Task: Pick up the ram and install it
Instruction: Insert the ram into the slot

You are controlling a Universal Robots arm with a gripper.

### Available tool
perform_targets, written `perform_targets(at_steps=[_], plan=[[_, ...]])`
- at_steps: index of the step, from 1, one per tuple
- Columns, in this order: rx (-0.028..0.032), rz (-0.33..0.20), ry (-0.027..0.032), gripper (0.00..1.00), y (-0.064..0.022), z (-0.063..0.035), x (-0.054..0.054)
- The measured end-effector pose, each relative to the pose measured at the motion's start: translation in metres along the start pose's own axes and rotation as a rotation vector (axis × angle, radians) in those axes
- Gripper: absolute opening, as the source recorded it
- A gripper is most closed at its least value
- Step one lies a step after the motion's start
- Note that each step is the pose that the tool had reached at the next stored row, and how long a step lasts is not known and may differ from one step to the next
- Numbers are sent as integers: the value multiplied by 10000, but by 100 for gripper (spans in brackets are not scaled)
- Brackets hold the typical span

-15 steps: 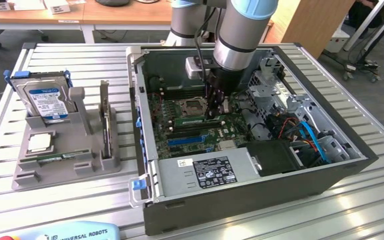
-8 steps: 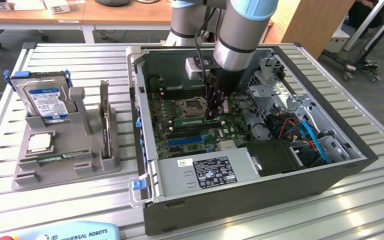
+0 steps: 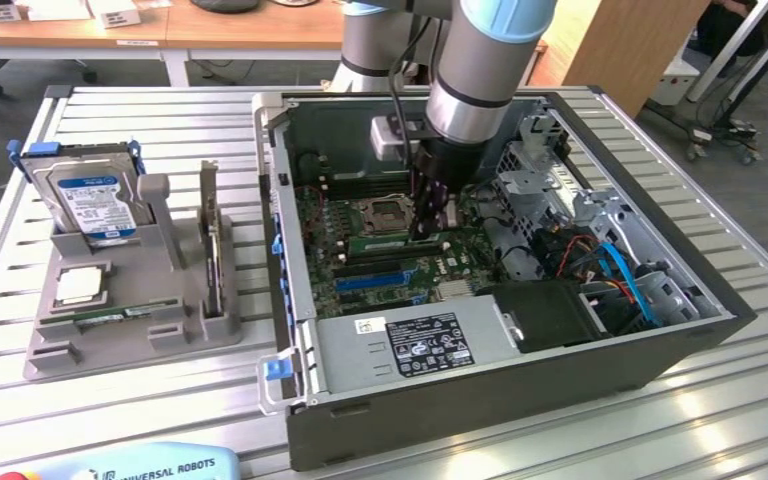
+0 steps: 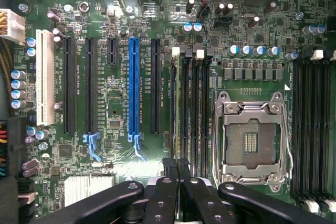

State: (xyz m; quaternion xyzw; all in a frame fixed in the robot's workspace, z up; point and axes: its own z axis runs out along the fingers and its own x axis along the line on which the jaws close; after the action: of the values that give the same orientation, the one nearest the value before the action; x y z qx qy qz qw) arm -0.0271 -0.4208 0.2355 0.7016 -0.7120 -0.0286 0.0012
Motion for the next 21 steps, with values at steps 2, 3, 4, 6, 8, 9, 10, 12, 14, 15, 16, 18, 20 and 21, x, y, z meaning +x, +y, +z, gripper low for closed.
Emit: perform_targets(at_steps=[2, 3, 4, 6, 8, 9, 10, 12, 14, 15, 16, 18, 20, 21], plan=[[-2, 0, 5, 12, 0, 3, 1], [-2, 0, 6, 12, 0, 3, 1], [-2, 1, 6, 12, 0, 3, 1], [-1, 0, 4, 12, 0, 5, 1], [-1, 0, 2, 12, 0, 8, 1], [-1, -1, 4, 12, 2, 8, 1], [-2, -1, 5, 12, 4, 9, 1], [-1, -1, 4, 12, 4, 9, 1], [1, 0, -1, 12, 3, 22, 1], [-1, 0, 2, 12, 4, 23, 1], [-1, 0, 3, 12, 4, 23, 2], [-1, 0, 4, 12, 4, 23, 2], [-2, 1, 4, 12, 5, 23, 2], [-1, 2, 5, 12, 7, 23, 2]])
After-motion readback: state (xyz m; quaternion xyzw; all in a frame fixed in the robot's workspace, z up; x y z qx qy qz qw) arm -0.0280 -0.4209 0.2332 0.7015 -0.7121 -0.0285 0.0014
